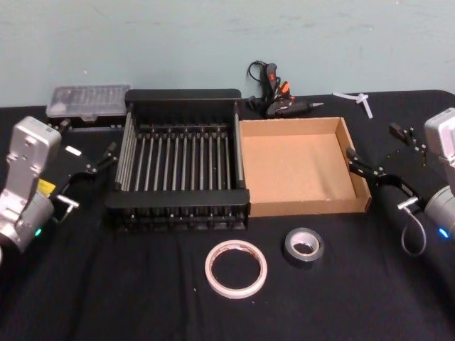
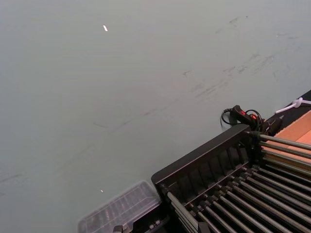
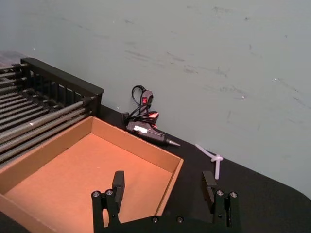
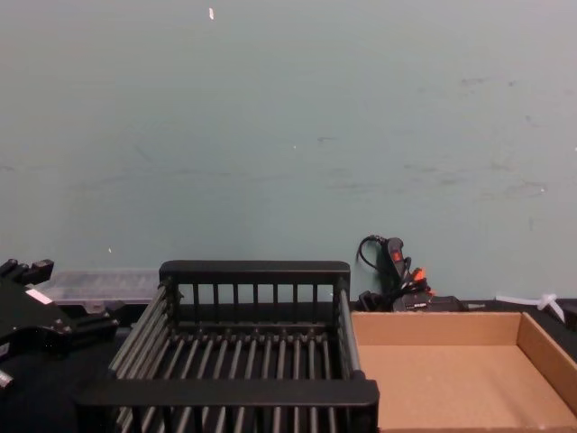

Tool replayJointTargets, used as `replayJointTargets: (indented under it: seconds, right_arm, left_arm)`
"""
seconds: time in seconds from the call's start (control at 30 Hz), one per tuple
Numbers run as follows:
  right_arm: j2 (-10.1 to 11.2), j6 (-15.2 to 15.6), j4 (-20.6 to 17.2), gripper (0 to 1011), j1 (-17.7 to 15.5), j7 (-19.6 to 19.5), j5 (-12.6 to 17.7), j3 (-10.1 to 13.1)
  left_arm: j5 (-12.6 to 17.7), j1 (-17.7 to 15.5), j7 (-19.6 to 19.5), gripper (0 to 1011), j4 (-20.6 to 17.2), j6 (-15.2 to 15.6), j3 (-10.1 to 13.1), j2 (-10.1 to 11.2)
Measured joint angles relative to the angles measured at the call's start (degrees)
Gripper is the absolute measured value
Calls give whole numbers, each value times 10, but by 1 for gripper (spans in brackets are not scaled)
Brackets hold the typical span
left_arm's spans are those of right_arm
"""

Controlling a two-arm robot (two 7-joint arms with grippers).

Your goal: Pick up the white tape and place it into the black box , Pick up the silver tape and place it into the brown box.

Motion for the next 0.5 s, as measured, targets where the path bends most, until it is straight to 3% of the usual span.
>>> replayJointTargets:
  seconds: [0.5]
  right_arm:
    - [7, 84, -88, 1002, -58, 18, 44, 39]
  left_arm:
    - [0, 0, 0, 1001, 0, 0, 0, 0]
